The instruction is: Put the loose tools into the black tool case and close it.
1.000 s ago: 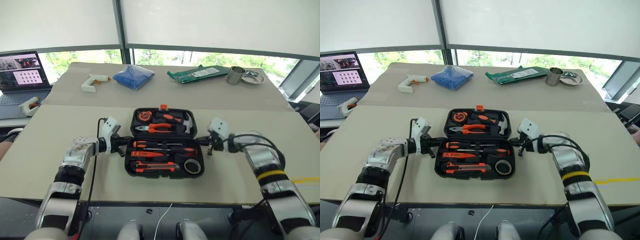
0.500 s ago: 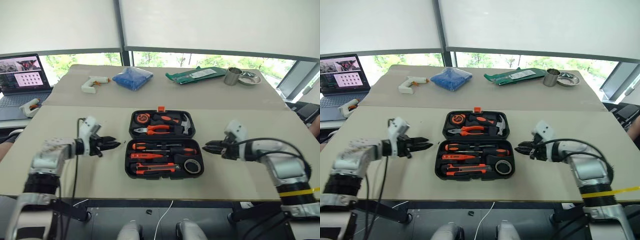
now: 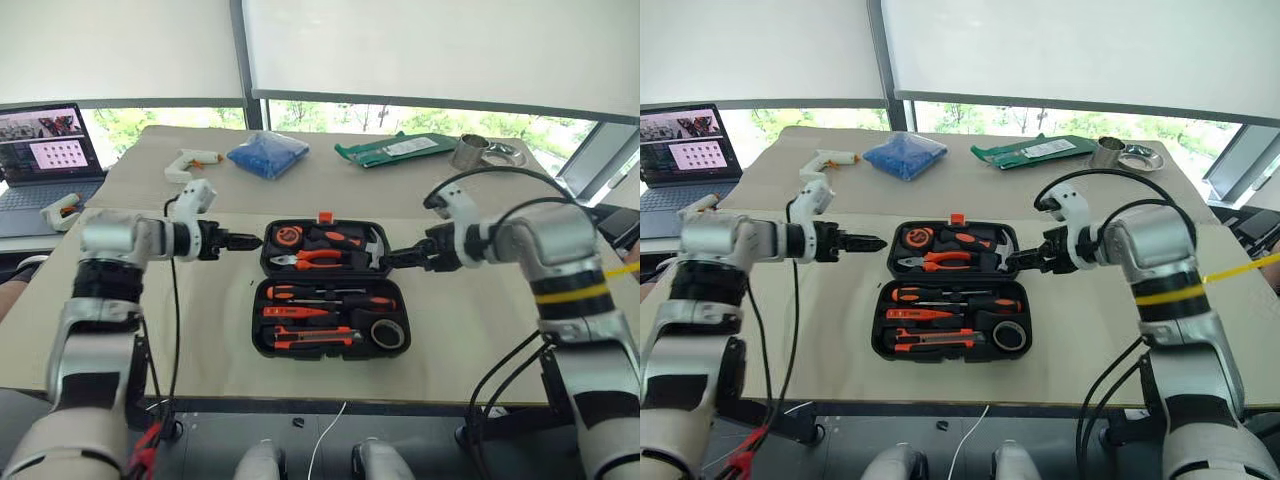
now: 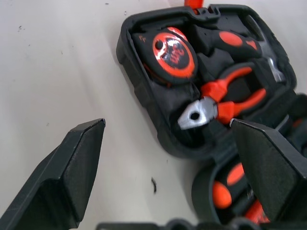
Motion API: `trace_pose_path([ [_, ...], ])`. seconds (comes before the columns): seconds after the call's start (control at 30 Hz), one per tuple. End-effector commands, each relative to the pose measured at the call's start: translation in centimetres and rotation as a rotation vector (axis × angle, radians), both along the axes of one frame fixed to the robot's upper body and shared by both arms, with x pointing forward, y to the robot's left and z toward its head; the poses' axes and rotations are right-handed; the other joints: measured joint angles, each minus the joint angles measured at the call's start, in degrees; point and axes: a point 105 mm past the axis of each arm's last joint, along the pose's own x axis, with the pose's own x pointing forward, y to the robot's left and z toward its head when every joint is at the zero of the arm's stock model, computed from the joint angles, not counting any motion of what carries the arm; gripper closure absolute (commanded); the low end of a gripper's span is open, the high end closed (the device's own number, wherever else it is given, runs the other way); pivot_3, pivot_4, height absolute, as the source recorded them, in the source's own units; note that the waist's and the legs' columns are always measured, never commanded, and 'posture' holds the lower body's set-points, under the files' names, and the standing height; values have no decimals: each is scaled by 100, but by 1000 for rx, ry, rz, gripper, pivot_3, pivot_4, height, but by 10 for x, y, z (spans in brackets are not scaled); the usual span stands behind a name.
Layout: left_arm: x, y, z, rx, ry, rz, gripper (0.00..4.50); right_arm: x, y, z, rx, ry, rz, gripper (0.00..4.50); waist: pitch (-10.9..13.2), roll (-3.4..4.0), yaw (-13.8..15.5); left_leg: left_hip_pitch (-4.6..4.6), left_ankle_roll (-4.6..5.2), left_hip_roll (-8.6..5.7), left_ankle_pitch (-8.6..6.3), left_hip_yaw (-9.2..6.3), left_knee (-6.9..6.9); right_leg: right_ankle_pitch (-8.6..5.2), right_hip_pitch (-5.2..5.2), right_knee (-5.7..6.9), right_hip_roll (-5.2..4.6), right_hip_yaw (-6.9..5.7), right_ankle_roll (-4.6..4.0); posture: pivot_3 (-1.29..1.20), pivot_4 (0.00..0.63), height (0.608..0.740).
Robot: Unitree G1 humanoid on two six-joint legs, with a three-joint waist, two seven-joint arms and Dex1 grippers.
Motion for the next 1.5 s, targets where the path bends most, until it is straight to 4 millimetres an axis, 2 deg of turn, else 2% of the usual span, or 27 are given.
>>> trace_pose_path([
  [0.03, 13, -2, 1, -32, -5, 64, 0, 24, -8, -3, -58, -32, -91, 30, 0, 0, -15, -15, 0, 0, 0, 0, -1, 0, -15, 5, 0, 0, 0, 0, 150, 740],
  [0.13, 19, -8, -7, -53, 11, 83, 0, 34, -7, -10, -79, -22, -119, 30, 0, 0, -35, -74, -10, 0, 7, 2, 0, 5, -78, 27, 0, 2, 0, 0, 150, 740],
  [0.33, 26, -19, -16, -66, 19, 100, 0, 43, -7, -20, -84, -3, -140, 30, 0, 0, -31, -94, -13, -2, 8, 6, -1, 7, -94, 19, -3, -1, 5, 0, 150, 740],
  [0.43, 25, -23, -17, -88, 36, 88, 708, 45, -5, -22, -52, 17, -162, 0, 0, 0, -35, -94, -13, -3, 8, 6, 2, 10, -90, 18, -3, -1, 8, 0, 150, 740],
  [0.6, 23, -23, -27, -100, 63, 92, 2723, 43, -9, -33, -71, 60, -185, 0, 0, 1, -50, -89, -14, -2, 9, 4, 2, 14, -87, 26, -2, -1, 10, 0, 150, 740],
  [0.7, 22, -26, -32, -140, 78, 95, 3590, 43, -10, -33, -30, 73, -210, 0, 0, 1, -33, -68, -14, -3, 9, 2, 1, 14, -65, 25, -2, -2, 9, 0, 150, 740],
  [0.77, 22, -26, -34, -148, 75, 98, 4362, 44, -9, -31, 11, 69, -222, 0, 0, 1, -21, -65, -14, -4, 9, 2, 2, 16, -58, 25, -4, -2, 13, 0, 150, 740],
  [0.8, 22, -26, -33, -155, 70, 99, 4466, 44, -8, -30, 29, 70, -227, 0, 0, 1, -20, -65, -15, -7, 9, 2, 4, 19, -58, 26, -7, -1, 15, 0, 150, 740],
  [1.03, 17, -12, -32, -190, 54, 114, 4466, 36, -19, -41, 88, 132, -297, 0, -1, 1, -39, -63, -21, -5, 14, -1, 1, 27, -59, 26, -3, 0, 13, 0, 150, 740],
  [1.13, 16, -8, -34, -185, 50, 122, 4500, 35, -20, -43, 75, 132, -300, 661, -1, 2, -48, -63, -20, -6, 13, 0, 0, 27, -59, 24, -4, 1, 13, 0, 150, 740],
  [1.3, 14, -8, -36, -172, 50, 123, 4500, 42, -17, -39, -7, 60, -284, 2365, -1, 2, -61, -62, -20, -6, 13, -1, 1, 27, -58, 25, -4, 1, 13, 0, 150, 740],
  [1.4, 16, -5, -36, -154, 31, 143, 4500, 43, -9, -32, -2, 46, -260, 3382, -1, 2, -77, -61, -20, -6, 13, -1, 2, 27, -56, 26, -4, 1, 13, 0, 150, 740],
  [1.5, 15, -3, -37, -150, 31, 149, 4500, 42, -9, -33, 3, 66, -265, 4383, -1, 2, -83, -60, -22, -6, 15, -1, 5, 29, -55, 28, -4, 1, 13, 0, 150, 740],
])
